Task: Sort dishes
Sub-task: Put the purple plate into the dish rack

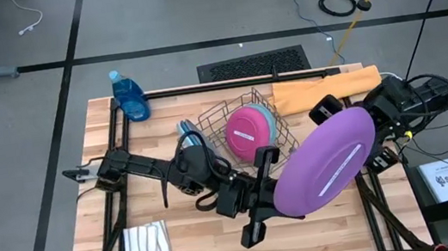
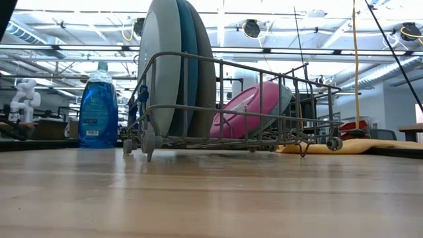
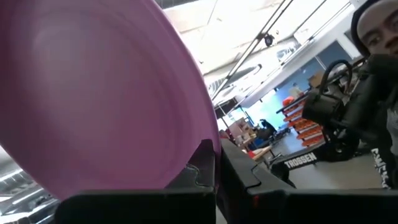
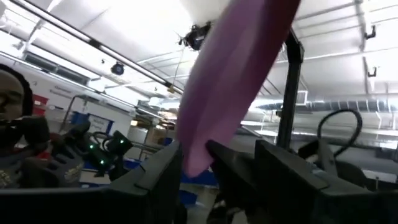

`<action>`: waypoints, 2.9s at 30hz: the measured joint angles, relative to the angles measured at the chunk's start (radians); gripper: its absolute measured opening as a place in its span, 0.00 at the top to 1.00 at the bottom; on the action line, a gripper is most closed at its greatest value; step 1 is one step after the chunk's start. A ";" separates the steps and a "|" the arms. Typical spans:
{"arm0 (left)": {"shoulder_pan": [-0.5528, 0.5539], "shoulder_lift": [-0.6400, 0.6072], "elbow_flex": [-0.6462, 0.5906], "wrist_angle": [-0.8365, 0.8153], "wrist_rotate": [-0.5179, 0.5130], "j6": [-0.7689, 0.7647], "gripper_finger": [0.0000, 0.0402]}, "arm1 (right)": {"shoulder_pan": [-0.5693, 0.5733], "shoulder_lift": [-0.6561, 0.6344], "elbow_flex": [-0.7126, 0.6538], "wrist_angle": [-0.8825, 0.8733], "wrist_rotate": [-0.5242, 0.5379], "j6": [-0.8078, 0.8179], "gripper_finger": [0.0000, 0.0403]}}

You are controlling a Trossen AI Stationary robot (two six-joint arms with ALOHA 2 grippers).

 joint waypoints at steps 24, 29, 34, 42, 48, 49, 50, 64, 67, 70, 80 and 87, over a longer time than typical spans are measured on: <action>0.020 0.000 0.000 -0.055 -0.106 -0.105 1.00 | 0.010 0.067 0.110 0.005 -0.126 -0.009 0.63; 0.021 -0.002 0.003 -0.085 -0.129 -0.098 1.00 | 0.015 0.066 0.110 0.007 -0.133 -0.002 0.87; 0.020 -0.005 0.004 -0.088 -0.143 -0.097 0.96 | 0.018 0.065 0.110 0.008 -0.141 -0.015 0.92; -0.026 -0.009 0.001 -0.084 -0.238 -0.010 0.76 | 0.048 0.054 0.110 -0.020 -0.139 -0.095 0.92; -0.128 -0.038 0.000 -0.089 -0.491 0.222 0.55 | 0.084 0.020 0.110 -0.125 -0.142 -0.167 0.92; -0.146 -0.039 0.000 -0.089 -0.556 0.263 0.52 | 0.090 0.013 0.110 -0.146 -0.141 -0.180 0.92; -0.165 -0.038 0.000 -0.090 -0.630 0.299 0.49 | 0.096 0.004 0.110 -0.173 -0.133 -0.194 0.92; -0.399 -0.041 0.001 0.028 -1.359 0.518 0.47 | 0.140 -0.113 0.071 -0.716 0.711 -0.325 0.92; -0.398 -0.032 0.001 0.028 -1.498 0.523 0.47 | 0.113 -0.105 0.012 -0.764 0.864 -0.233 0.92; -0.394 -0.012 0.001 0.015 -1.616 0.526 0.47 | 0.064 -0.080 -0.070 -0.772 0.929 -0.127 0.92; -0.394 -0.006 0.001 -0.251 -1.818 0.321 0.47 | -0.107 0.089 -0.263 -0.502 0.846 0.092 0.92; -0.409 -0.006 0.001 -0.435 -1.873 0.150 0.47 | -0.146 0.285 -0.267 -0.372 0.782 0.205 0.92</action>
